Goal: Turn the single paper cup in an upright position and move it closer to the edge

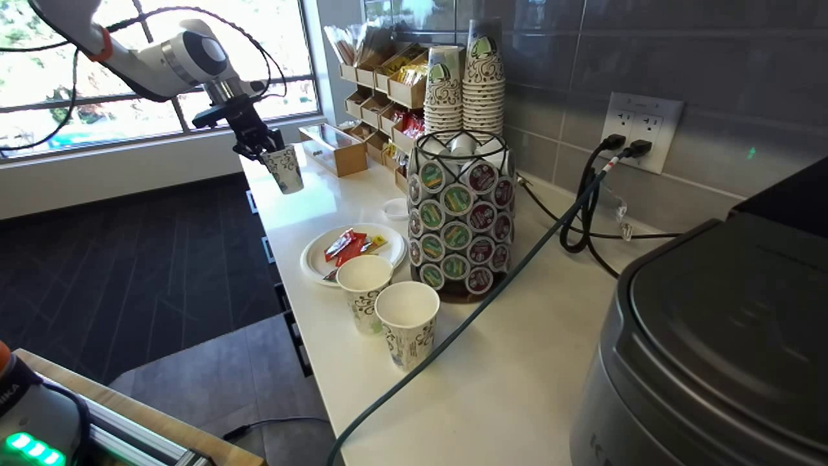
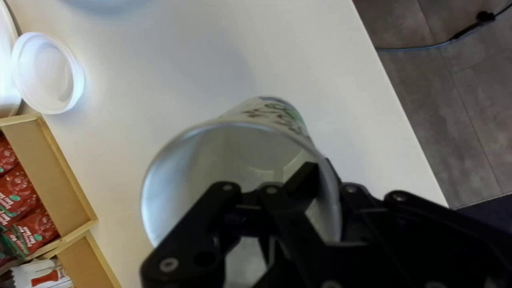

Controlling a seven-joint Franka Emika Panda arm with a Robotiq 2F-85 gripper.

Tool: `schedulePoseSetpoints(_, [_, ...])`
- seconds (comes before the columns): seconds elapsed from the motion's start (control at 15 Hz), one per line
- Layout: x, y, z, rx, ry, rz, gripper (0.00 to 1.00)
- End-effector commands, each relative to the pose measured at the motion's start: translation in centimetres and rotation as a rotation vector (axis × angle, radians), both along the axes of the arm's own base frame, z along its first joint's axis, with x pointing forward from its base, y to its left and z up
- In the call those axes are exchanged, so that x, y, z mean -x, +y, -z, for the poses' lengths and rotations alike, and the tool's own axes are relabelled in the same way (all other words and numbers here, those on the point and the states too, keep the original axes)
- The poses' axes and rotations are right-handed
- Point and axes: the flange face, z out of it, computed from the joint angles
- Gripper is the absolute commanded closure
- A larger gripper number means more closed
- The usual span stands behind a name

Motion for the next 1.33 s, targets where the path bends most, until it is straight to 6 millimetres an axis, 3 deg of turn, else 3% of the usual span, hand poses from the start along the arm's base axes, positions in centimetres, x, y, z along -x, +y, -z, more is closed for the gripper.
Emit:
schedulePoseSetpoints(0.0, [-2.5,0.1,2.1,-0.002,0.04,-0.023,0.98])
schedulePoseSetpoints(0.27, [-3.5,0.5,2.9,-0.075,0.044,-0.002,0.98])
schedulePoseSetpoints(0.33, [-3.6,0.5,2.9,-0.096,0.047,0.008,0.68])
schedulePoseSetpoints(0.4, [-3.8,0.8,2.5,-0.118,0.04,0.016,0.66])
schedulePoseSetpoints(0.53, [-3.8,1.6,1.2,-0.158,0.023,0.03,0.52])
schedulePoseSetpoints(0.6, [-4.1,-3.7,-0.7,-0.167,0.002,0.037,0.45])
schedulePoseSetpoints(0.73, [-4.1,-6.3,-3.0,-0.186,-0.038,0.064,0.3])
schedulePoseSetpoints(1.0, [-2.5,-13.8,-6.8,-0.262,-0.111,0.178,0.01])
schedulePoseSetpoints(1.27, [1.6,-19.1,-8.9,-0.467,-0.179,0.287,0.0])
